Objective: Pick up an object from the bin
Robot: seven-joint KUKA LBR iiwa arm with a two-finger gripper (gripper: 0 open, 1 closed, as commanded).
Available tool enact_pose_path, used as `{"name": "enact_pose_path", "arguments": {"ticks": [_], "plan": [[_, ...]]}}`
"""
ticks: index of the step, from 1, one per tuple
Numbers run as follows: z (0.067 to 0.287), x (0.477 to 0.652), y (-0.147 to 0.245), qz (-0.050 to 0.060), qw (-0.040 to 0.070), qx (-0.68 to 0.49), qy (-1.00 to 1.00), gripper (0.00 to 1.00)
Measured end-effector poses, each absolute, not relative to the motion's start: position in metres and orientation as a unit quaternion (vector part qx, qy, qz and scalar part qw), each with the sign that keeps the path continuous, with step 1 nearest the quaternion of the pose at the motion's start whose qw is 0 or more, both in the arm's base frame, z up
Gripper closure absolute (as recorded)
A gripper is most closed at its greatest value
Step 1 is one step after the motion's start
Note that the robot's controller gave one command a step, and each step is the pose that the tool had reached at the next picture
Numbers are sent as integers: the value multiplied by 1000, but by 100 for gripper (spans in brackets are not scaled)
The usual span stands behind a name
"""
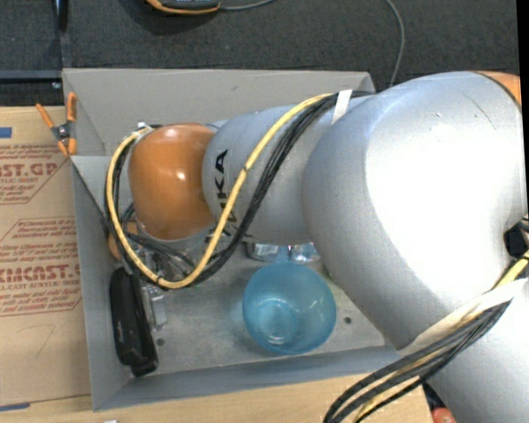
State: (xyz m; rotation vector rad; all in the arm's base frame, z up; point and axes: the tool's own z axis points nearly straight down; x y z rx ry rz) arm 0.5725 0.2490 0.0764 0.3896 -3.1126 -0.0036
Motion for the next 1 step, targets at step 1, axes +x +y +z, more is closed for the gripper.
{"name": "enact_pose_path", "arguments": {"ticks": [1], "plan": [[72,591,246,-3,3,256,-967,0]]}}
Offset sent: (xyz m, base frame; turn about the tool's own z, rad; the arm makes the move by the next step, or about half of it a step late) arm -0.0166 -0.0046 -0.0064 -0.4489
